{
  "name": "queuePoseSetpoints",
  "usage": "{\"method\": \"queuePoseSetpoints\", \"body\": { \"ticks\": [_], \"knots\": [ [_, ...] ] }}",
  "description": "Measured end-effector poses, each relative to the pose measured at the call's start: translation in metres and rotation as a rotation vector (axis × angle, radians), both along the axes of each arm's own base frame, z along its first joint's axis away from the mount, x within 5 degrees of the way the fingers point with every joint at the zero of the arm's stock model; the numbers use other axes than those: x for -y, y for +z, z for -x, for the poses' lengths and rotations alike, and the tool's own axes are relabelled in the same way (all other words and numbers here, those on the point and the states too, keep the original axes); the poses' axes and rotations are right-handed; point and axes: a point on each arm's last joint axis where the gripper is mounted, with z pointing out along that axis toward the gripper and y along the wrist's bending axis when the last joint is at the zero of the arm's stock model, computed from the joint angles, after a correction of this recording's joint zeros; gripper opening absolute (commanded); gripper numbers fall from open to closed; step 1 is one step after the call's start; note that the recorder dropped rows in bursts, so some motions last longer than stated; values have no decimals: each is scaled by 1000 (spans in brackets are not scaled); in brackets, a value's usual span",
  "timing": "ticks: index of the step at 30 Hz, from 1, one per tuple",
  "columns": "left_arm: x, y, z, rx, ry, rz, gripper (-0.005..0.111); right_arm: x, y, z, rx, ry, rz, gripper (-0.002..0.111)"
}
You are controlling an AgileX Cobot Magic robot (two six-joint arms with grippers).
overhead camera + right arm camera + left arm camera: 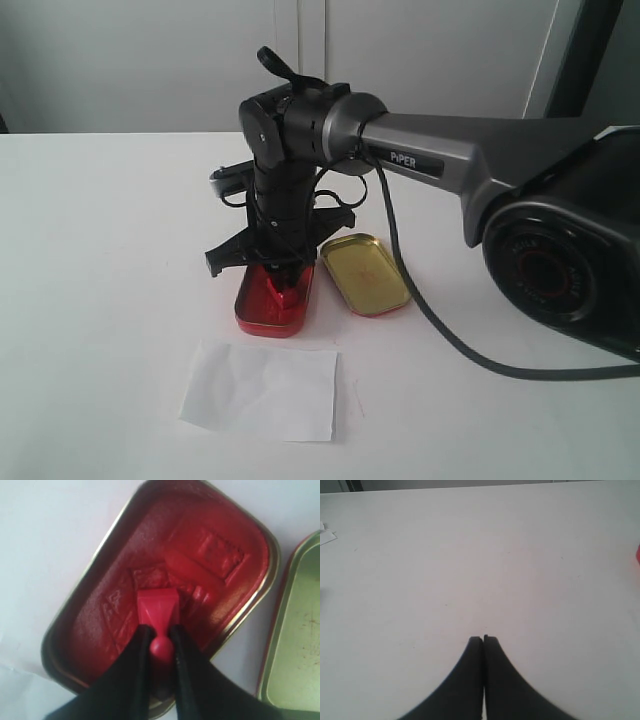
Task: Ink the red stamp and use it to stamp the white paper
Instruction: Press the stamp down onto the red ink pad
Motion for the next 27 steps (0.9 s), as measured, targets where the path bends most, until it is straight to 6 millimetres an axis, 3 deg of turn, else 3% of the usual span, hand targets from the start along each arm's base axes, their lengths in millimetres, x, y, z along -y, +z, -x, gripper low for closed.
{"method": "queuePoseSetpoints", "body": {
  "ticks": [27],
  "knots": [
    [0,0,0,0,0,0,0,-1,16,-1,40,-4,-28,0]
  ]
}}
